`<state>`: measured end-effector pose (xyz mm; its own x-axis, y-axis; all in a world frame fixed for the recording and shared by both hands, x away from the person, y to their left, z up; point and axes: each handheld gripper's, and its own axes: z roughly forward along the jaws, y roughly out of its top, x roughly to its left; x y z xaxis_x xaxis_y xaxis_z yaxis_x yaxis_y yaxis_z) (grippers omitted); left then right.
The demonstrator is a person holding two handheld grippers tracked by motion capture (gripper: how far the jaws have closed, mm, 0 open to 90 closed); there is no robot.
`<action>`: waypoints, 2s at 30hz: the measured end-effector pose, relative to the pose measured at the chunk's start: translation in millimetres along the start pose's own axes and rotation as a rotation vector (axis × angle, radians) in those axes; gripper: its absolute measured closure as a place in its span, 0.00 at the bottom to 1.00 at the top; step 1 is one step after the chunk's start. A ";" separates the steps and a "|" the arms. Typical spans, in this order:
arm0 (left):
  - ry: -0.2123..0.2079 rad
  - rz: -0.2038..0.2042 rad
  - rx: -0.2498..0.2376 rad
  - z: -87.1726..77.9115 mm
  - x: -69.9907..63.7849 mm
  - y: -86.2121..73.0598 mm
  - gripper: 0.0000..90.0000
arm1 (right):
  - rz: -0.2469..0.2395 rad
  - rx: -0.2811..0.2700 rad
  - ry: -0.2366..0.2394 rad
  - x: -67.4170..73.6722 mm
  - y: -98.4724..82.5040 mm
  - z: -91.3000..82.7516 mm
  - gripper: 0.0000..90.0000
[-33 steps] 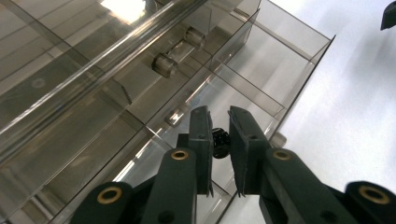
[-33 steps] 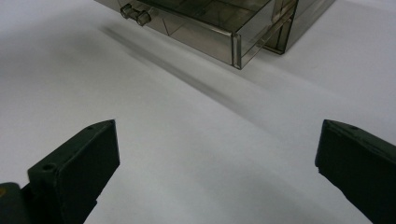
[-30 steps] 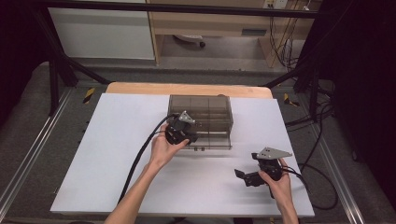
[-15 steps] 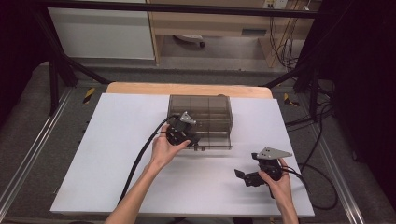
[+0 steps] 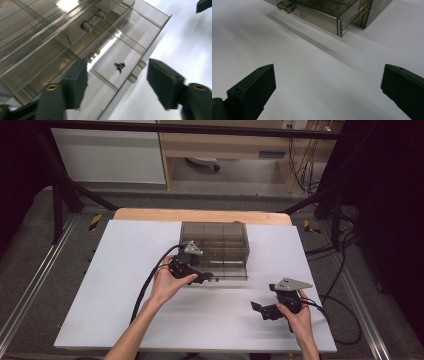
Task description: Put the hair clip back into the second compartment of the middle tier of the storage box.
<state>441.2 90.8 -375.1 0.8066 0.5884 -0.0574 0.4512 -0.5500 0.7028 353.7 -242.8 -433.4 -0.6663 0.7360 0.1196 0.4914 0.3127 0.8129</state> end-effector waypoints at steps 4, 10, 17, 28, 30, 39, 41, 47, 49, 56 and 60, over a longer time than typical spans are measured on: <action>-0.008 -0.007 -0.016 -9.9 1.2 -4.4 0.28 | -0.003 0.002 0.000 0.1 -0.2 0.3 0.01; -0.011 -0.014 -0.048 -25.8 2.6 -12.0 0.21 | 0.003 0.001 0.004 0.8 -0.4 1.3 0.01; -0.007 -0.025 -0.089 -45.1 7.8 -25.4 0.17 | 0.002 0.005 0.009 0.9 -0.4 1.7 0.01; 0.061 -0.031 -0.102 -67.7 17.4 -53.5 0.15 | 0.006 0.015 0.018 2.1 -0.8 3.1 0.01; 0.065 -0.035 -0.100 -70.6 19.2 -59.3 0.15 | 0.000 0.013 0.019 1.9 -0.8 3.2 0.01; 0.080 -0.067 -0.100 -83.2 27.5 -86.1 0.14 | -0.011 0.018 0.012 4.3 0.6 5.2 0.01; 0.086 -0.075 -0.099 -85.7 29.8 -92.4 0.14 | -0.015 0.022 0.016 5.2 1.1 5.6 0.02; 0.109 -0.088 -0.094 -91.6 36.8 -109.8 0.13 | -0.023 0.028 0.010 7.5 2.9 5.9 0.02; 0.115 -0.093 -0.099 -93.6 38.7 -114.4 0.13 | -0.025 0.029 0.009 8.8 3.8 6.1 0.02; 0.123 -0.116 -0.099 -97.7 43.2 -130.1 0.13 | -0.036 0.041 0.016 11.5 6.0 9.1 0.02; 0.124 -0.143 -0.102 -98.2 46.7 -139.3 0.13 | -0.043 0.041 0.018 14.1 9.5 10.9 0.02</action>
<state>378.5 253.1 -406.1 0.6812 0.7279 -0.0782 0.5115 -0.3968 0.7622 355.1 -223.0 -430.3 -0.6974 0.7103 0.0955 0.4843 0.3688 0.7934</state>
